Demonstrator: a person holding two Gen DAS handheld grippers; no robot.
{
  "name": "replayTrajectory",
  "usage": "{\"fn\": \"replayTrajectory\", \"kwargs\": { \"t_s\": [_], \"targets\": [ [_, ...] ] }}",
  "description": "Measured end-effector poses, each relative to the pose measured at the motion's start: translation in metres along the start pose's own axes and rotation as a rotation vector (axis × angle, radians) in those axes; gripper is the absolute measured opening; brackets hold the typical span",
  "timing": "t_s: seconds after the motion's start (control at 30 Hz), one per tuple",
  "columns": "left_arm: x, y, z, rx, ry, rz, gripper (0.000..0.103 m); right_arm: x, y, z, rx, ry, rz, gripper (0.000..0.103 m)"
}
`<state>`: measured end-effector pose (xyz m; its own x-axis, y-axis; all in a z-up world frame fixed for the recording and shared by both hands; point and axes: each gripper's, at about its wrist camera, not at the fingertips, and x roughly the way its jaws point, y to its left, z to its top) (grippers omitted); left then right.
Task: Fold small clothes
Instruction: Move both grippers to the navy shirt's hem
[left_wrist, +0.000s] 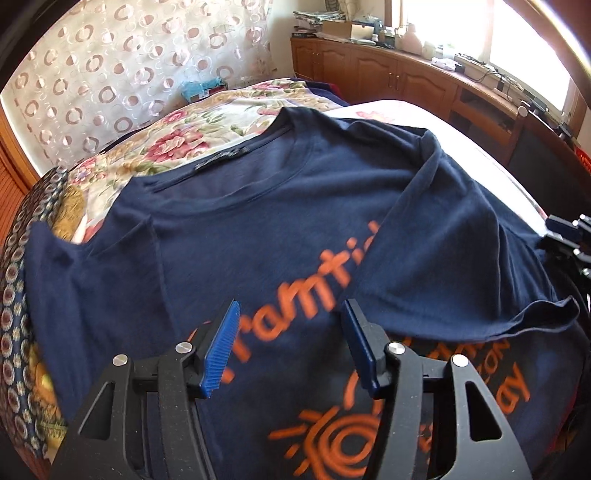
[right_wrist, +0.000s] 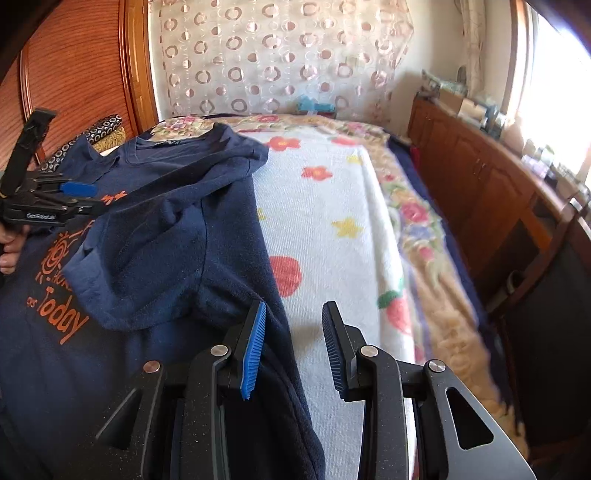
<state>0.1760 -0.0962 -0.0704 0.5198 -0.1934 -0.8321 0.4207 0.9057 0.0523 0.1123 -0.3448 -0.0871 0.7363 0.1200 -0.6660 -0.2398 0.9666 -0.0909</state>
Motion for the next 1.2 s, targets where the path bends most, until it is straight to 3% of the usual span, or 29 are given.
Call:
{"fn": "replayTrajectory", "kwargs": {
  "t_s": [0.2,0.47,0.6,0.73,0.9,1.07,1.2],
  "targets": [
    [-0.023,0.015,-0.008,-0.039,-0.076,-0.029,0.059,-0.015,0.036,0.013,-0.043,-0.070,0.130,0.032],
    [-0.056,0.048,-0.002,-0.090,-0.176,0.002,0.059,0.012,0.096,0.015,-0.181,0.021,0.231,0.032],
    [-0.071,0.068,0.000,-0.110,-0.216,0.018,0.059,0.016,0.085,0.037,-0.166,0.018,0.243,0.032],
    [-0.083,0.092,-0.001,-0.137,-0.245,0.032,0.059,0.026,0.067,0.069,-0.154,-0.010,0.194,0.032],
    [-0.091,0.117,0.000,-0.159,-0.266,0.050,0.059,0.082,0.039,0.108,-0.072,0.042,0.154,0.032],
    [-0.089,0.143,0.001,-0.169,-0.265,0.086,0.059,0.134,0.024,0.133,0.009,0.102,0.166,0.032],
    [-0.082,0.163,0.001,-0.192,-0.253,0.100,0.059,0.156,0.025,0.147,-0.005,0.125,0.182,0.009]
  ]
}}
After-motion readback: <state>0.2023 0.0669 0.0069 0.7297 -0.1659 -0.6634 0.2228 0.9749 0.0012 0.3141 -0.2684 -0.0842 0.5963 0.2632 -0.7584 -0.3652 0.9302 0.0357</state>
